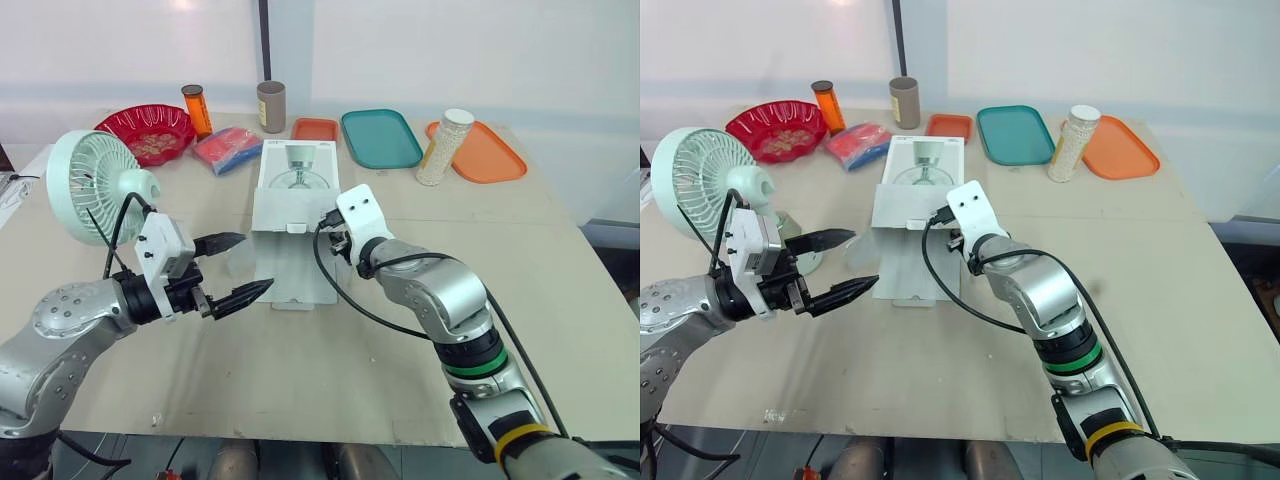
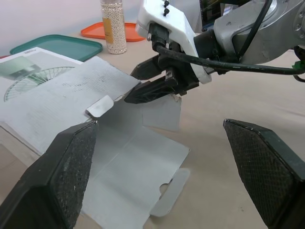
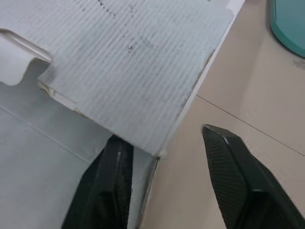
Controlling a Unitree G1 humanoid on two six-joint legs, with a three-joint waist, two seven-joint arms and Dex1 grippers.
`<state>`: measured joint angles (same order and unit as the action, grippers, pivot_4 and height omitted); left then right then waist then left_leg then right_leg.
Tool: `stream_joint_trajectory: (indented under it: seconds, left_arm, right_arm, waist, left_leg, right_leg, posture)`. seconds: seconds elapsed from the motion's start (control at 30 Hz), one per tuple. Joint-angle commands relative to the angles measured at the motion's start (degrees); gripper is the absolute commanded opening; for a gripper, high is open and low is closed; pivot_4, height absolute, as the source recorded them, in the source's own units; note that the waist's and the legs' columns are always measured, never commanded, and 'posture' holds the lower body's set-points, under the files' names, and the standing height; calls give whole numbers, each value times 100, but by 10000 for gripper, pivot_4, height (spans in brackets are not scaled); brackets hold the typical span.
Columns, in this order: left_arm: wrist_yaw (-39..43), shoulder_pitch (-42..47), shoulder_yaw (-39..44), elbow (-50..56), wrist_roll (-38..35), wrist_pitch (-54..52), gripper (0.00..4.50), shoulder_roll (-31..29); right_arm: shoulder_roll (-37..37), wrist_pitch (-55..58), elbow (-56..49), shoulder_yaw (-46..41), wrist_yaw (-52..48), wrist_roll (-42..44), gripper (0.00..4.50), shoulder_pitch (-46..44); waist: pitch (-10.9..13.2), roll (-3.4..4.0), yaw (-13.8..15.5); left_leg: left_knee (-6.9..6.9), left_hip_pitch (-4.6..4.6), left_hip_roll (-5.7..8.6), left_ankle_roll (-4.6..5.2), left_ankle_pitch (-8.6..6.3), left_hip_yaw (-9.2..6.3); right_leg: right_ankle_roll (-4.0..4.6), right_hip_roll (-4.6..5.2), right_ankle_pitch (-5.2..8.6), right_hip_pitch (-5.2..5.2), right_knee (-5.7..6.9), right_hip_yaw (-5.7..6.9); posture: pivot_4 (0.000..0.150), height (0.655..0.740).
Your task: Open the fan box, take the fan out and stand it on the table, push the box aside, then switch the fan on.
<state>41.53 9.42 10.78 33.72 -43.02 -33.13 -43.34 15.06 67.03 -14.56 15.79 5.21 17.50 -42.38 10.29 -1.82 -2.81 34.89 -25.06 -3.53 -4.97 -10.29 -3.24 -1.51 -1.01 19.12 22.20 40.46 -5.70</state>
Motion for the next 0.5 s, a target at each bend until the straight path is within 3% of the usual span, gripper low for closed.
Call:
stream_joint_trajectory:
  seconds: [0.03, 0.1, 0.33, 0.5]
  left_arm:
    - [38, 219, 36, -11, -59, -30, 45000, -31]
    - [54, 298, 46, -58, -70, -57, 45000, -30]
    - [68, 335, -37, -46, -36, -87, 45000, 19]
    - [82, 285, -196, -7, 23, -40, 45000, 87]
  right_arm:
    - [-214, 69, -188, -325, 87, -224, 5591, 49]
    - [-292, 117, -207, -402, 112, -326, 713, 70]
    - [-423, 254, -354, -660, 80, -580, 713, 116]
    - [-297, 898, -1294, -951, -278, -324, 713, 317]
  waist:
    - [0, 0, 0]
    - [0, 0, 0]
    - [0, 0, 2]
    - [0, 0, 4]
  left_leg:
    - [1, 0, 0, 0, 0, 0]
    - [1, 0, 0, -2, 1, -1]
    - [1, 1, 1, -9, 5, -2]
    - [1, 0, 3, -10, 6, -4]
  right_leg:
    - [0, 0, 0, 0, 2, 0]
    - [0, 0, 0, 0, 3, 1]
    - [0, 0, 0, 0, 6, 3]
    - [0, 1, 0, 0, 7, 3]
  posture:
    - [1500, 7400]
    - [1500, 7400]
    - [1500, 7400]
    - [1500, 7400]
